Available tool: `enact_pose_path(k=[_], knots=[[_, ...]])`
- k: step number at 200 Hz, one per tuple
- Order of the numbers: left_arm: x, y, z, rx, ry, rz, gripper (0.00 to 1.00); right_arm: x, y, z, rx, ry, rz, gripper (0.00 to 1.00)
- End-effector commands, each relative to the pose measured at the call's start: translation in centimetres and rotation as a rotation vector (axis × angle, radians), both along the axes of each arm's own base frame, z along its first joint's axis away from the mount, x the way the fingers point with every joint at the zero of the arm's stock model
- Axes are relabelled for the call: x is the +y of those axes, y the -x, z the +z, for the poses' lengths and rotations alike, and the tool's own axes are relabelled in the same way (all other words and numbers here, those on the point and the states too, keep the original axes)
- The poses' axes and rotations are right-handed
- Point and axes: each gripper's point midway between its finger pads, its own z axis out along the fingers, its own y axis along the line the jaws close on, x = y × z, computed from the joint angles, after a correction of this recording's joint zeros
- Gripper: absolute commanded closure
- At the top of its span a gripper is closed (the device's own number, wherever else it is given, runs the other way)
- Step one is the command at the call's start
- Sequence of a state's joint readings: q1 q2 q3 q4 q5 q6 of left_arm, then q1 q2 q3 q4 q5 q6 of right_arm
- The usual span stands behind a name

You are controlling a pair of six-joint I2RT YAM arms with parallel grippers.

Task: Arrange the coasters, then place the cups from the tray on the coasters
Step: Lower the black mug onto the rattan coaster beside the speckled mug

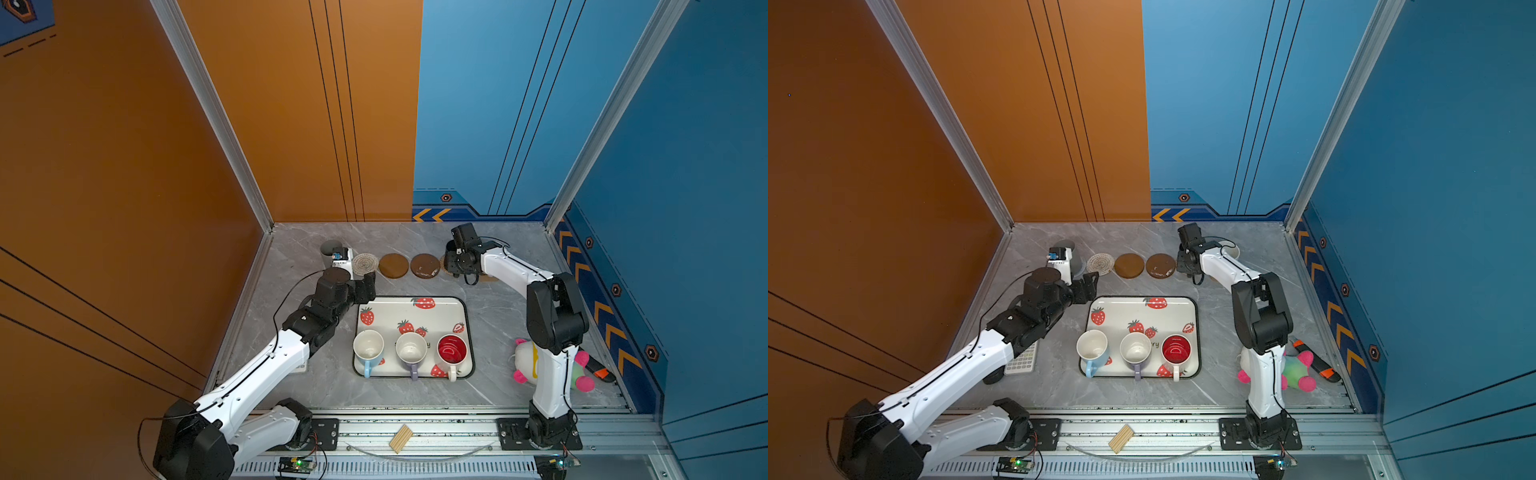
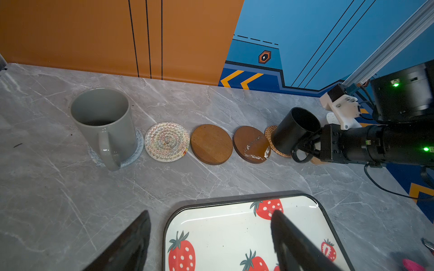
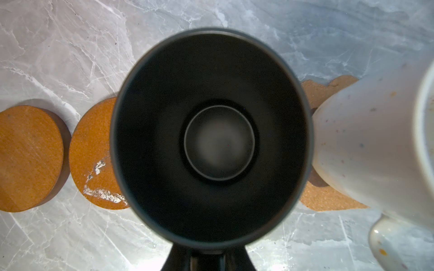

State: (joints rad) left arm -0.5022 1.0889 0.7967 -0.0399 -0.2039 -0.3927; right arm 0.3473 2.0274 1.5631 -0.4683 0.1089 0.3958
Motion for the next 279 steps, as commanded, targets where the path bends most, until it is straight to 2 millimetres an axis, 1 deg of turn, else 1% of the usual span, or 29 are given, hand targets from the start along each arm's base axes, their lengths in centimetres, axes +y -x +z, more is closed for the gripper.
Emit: enact_pose_path(k=[1,123,182,273,279], knots=[[0.0,-0.2,0.5,-0.011,0.023,-0.002,0.19,-0.2,-2.6,3.6,-0.135,-0.008,-0.021,1.0],[0.0,-0.2,0.7,-0.013,0.028,-0.004,0.19,-0.7,-2.7,3.7,-0.137,-0.002,-0.031,1.0],[-0.1,-0.2,0.7,-0.014,0.029,-0.006,0.19,-0.6,-2.6,2.9,-0.121,-0.005,-0.031,1.0],[-0.1,-0.2,0.7,-0.014,0.029,-0.006,0.19,-0.5,-2.6,2.4,-0.105,-0.018,-0.032,1.0],[0.0,-0.2,0.7,-0.015,0.029,-0.004,0.19,-0.5,-2.5,2.3,-0.103,-0.02,-0.032,0.98]])
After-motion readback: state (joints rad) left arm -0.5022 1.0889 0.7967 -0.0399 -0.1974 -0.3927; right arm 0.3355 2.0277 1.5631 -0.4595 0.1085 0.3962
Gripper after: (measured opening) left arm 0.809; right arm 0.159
